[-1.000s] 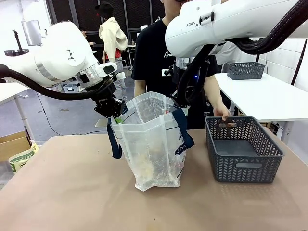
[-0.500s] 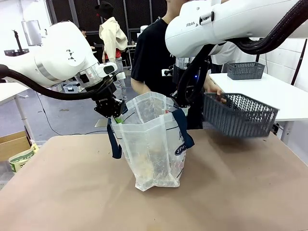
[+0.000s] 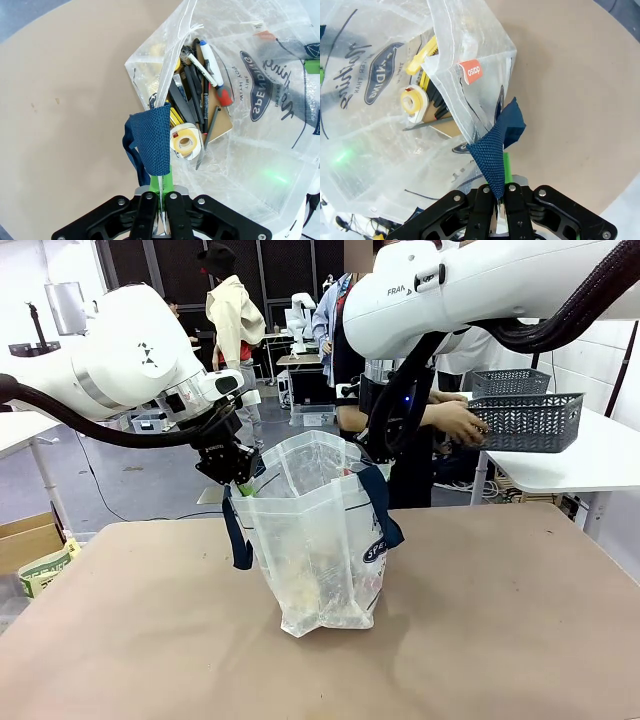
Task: Transfer purchased items from the store into the shopping bag.
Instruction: Move the Reusable shopping bag to the right side of the table.
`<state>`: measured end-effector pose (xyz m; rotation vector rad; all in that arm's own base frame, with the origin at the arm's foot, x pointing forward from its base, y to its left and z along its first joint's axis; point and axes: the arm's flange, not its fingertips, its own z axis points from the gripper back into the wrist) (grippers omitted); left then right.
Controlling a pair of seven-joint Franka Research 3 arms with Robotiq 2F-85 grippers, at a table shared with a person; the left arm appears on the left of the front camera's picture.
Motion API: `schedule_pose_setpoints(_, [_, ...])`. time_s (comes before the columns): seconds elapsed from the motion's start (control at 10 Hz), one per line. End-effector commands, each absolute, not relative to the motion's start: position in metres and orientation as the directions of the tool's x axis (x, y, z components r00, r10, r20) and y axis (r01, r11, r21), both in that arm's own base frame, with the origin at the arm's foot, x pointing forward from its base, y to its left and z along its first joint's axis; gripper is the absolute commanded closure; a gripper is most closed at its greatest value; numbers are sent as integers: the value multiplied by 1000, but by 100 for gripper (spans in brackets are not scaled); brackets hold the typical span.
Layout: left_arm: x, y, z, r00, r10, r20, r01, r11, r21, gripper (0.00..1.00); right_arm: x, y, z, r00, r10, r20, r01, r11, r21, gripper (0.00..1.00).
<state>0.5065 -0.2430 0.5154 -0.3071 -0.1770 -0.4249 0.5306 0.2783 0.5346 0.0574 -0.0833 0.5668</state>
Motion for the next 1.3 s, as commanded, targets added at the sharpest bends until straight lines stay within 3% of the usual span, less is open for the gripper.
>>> schedule_pose_setpoints(0.0, [507,-243,515,897,-377,232,430,866,-255,100,531,278,535,840,534,95,-538,842,31,100])
schedule_pose_setpoints(0.7, [507,-254,520,920,-321,225,381,865,-327,100,524,295,537,980,199,23,-200,980,9,100])
schedule_pose_setpoints(1.2, [523,-289,521,929,-284,236,361,832,-421,100,542,313,526,994,103,25,-105,992,74,100])
